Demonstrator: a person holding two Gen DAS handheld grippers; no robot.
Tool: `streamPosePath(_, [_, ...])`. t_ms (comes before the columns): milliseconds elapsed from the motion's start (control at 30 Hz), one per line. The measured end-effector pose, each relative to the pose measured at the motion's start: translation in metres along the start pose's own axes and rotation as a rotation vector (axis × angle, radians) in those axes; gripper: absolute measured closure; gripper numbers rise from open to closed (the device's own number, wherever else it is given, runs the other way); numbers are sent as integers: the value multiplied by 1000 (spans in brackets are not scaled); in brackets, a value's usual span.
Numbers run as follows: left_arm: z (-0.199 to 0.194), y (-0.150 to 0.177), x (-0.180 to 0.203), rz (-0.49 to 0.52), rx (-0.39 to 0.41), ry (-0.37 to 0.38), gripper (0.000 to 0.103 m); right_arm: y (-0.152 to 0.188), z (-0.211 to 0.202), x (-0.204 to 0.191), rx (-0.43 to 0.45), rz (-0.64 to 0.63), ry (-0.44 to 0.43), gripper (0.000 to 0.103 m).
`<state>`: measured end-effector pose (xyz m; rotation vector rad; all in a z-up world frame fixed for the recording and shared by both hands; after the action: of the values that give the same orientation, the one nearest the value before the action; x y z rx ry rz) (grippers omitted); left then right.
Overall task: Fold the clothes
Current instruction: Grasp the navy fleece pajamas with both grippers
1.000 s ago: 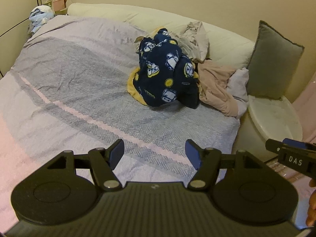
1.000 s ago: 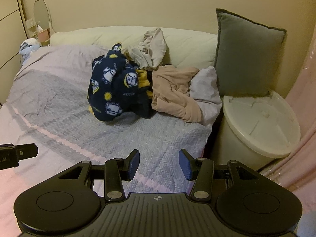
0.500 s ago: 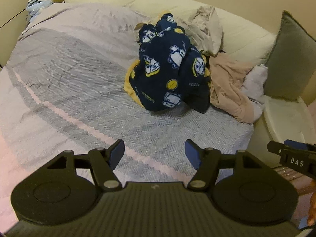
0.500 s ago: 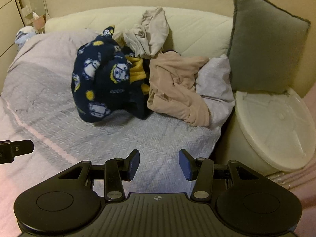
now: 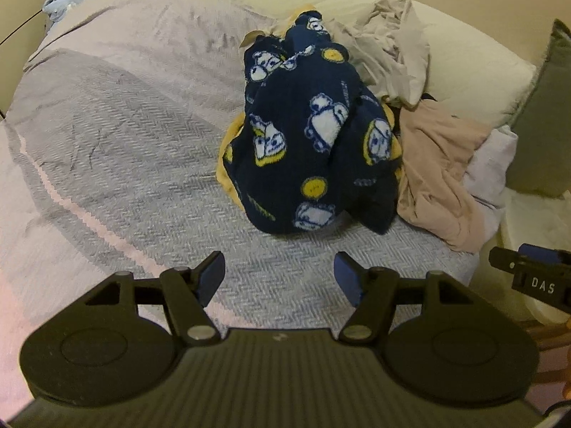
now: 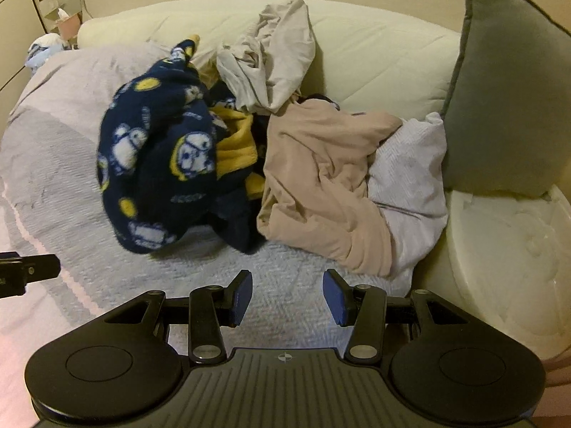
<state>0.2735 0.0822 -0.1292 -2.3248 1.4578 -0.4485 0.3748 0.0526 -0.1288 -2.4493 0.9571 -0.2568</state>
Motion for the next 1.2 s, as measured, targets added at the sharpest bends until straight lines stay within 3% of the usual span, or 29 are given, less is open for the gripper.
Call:
streamPosePath(500, [60,-59,5,-44,19,66,39,-35,103,30,-66,70,-145,55])
streamPosePath(933, [110,-99,4,-88,70,185,39,-40,187,7,-35,96,-299,55])
streamPosePath(967, [114,-100,3,-94,66,196,41,-39,194,4,-32,103,-304,55])
streamPosePath(1033, [121,-100,-1,-110,61,233,65,-39,202,-1,-16,114,-319,55])
streamPosePath(1133, [121,-98,-13,-152,69,269,85,-40,195,-8,37,72,-332,80])
streamPosePath(1200, [116,-98,-23,-184,87,289,89,-38,183,-11,64,30,-323,88])
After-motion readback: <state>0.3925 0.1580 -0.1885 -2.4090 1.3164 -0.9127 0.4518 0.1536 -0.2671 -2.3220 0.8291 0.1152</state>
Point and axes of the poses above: each gripper's, at about its wrist camera, not at the fingertips, and z roughly the way its jaws point, x to its right, y to its underside, the point moved 2 cm from there along z, roughly the way its jaws point, and after that the axes turned 9 degrees about -z, right-handed, at the moved point
